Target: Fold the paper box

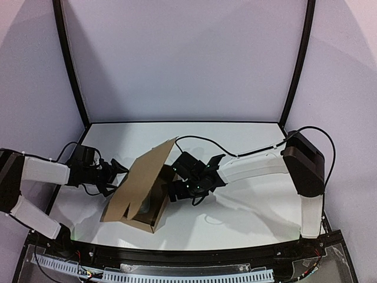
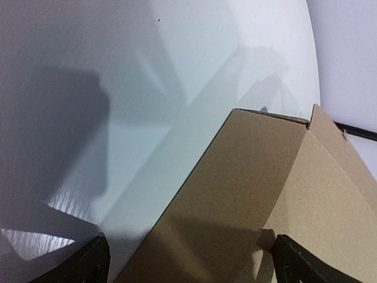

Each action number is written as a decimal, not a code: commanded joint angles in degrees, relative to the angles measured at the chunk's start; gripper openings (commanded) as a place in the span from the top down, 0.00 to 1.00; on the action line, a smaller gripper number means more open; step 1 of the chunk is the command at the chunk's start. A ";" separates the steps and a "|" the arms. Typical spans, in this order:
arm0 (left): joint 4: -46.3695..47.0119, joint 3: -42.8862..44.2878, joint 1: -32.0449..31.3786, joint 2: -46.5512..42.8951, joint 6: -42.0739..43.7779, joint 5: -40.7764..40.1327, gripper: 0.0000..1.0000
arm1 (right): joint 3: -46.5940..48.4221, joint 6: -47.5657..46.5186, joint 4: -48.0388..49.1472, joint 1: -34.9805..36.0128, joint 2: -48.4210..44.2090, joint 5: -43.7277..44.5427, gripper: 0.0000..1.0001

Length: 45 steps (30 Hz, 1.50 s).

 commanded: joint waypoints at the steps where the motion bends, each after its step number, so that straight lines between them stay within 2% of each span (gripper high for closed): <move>1: 6.39 0.71 -0.48 4.11 -2.59 5.78 0.02 | 0.54 2.99 10.89 0.73 0.64 -0.65 0.02; 6: 10.05 5.42 -0.51 11.14 -3.12 9.37 0.02 | -4.07 6.12 8.92 0.69 -3.02 5.35 0.02; 9: 13.72 8.97 -0.58 15.75 -3.47 14.26 0.02 | -7.14 6.96 7.78 0.62 -5.97 8.50 0.02; 14: 15.15 17.90 -1.90 24.74 -3.13 20.58 0.01 | -11.10 6.38 3.81 0.72 -10.64 11.37 0.02; 15: 15.07 22.19 -3.35 27.10 -2.89 21.76 0.01 | -12.77 6.79 3.02 0.73 -12.33 11.98 0.02; 19: 13.99 29.53 -5.62 33.47 -2.03 25.38 0.01 | -17.08 8.44 0.23 0.72 -18.01 13.80 0.02; 23: 11.97 37.95 -8.61 37.65 -0.28 28.39 0.01 | -21.90 14.28 -7.22 0.73 -26.87 19.36 0.01; 27: 5.83 44.43 -11.70 39.37 4.73 30.01 0.01 | -26.04 17.50 -11.81 0.65 -36.17 24.80 0.02; 29: 2.67 47.01 -12.51 39.69 7.11 30.09 0.01 | -27.85 15.97 -12.28 0.55 -39.75 26.52 0.02; 30: 1.69 47.85 -12.58 39.68 7.74 30.05 0.01 | -28.63 11.31 -10.38 0.51 -41.54 26.32 0.02; 31: -2.10 49.49 -12.59 39.51 10.07 29.53 0.01 | -30.28 -0.01 -6.91 0.00 -44.40 23.92 0.02; 32: -2.10 50.71 -12.53 39.41 10.07 29.53 0.01 | -30.46 -2.08 -6.46 -0.12 -44.97 23.49 0.02; 33: -11.62 56.15 -12.33 39.07 15.88 27.24 0.01 | -31.39 -15.28 -2.36 -0.23 -47.65 19.14 0.01; 35: -20.45 60.72 -11.79 37.87 21.00 23.69 0.01 | -32.41 -25.48 0.65 -0.31 -50.22 16.82 0.02; 36: -29.52 63.05 -11.60 37.23 26.47 18.08 0.01 | -33.34 -32.46 3.31 -0.39 -52.07 14.96 0.02; 37: -37.52 69.39 -10.95 34.07 30.92 11.05 0.01 | -34.78 -41.35 6.54 -0.43 -54.32 12.11 0.02; 38: -40.68 71.03 -10.70 32.74 32.48 7.48 0.01 | -35.44 -45.43 8.25 -0.53 -55.33 10.27 0.02; 39: -45.60 73.12 -10.01 29.45 34.86 -0.01 0.01 | -37.63 -56.56 11.47 -0.80 -58.13 5.69 0.02; 40: -48.83 73.60 -9.62 27.66 35.68 -6.94 0.01 | -38.79 -60.70 14.30 -0.88 -59.17 3.65 0.02; 42: -50.98 73.12 -8.49 20.99 37.05 -13.48 0.01 | -41.12 -70.20 19.29 -1.82 -61.08 -1.68 0.02; 43: -52.62 71.43 -8.18 15.79 37.67 -20.06 0.01 | -40.68 -74.00 19.63 -3.21 -60.97 -4.69 0.02; 44: -54.68 68.85 -8.15 10.07 37.20 -31.60 0.01 | -38.02 -76.61 17.56 -5.30 -59.26 -8.42 0.02; 45: -54.93 64.84 -8.11 7.24 36.89 -34.68 0.01 | -36.62 -77.51 15.41 -6.01 -58.13 -10.21 0.02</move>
